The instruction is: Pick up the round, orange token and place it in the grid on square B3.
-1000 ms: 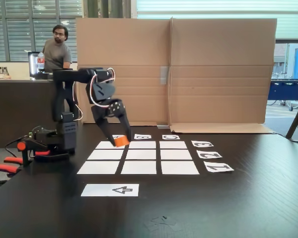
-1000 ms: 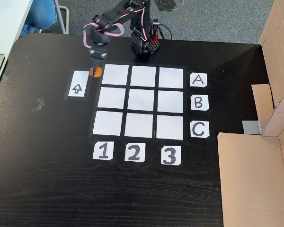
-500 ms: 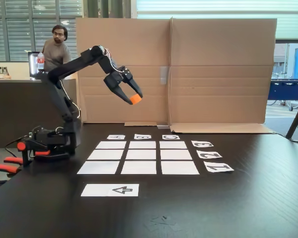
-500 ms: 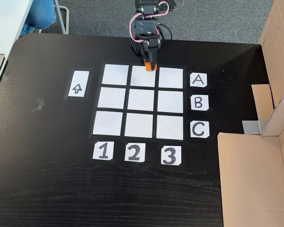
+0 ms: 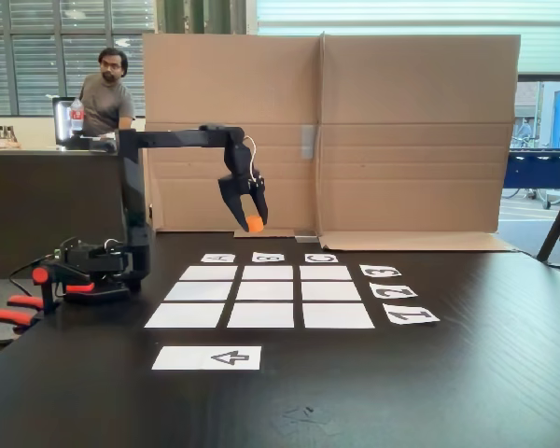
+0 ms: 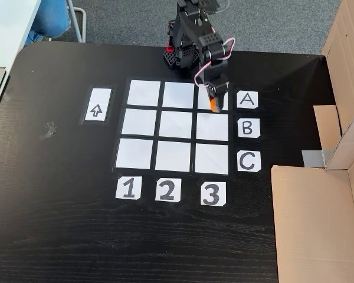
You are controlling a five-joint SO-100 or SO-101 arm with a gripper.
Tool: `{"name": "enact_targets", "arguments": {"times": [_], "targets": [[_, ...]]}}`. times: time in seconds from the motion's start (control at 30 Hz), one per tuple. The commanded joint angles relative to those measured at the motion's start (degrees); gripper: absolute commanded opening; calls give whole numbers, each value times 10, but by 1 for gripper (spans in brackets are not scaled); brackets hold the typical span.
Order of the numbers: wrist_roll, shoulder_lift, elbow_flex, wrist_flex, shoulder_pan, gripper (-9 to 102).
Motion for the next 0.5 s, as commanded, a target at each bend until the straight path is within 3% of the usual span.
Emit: {"name": "enact_targets", "arguments": {"times": [0.0,0.47], "targets": [[11,-37,-29,-27,0,-1],[12,-122,-22,-101,34,-1]]}}
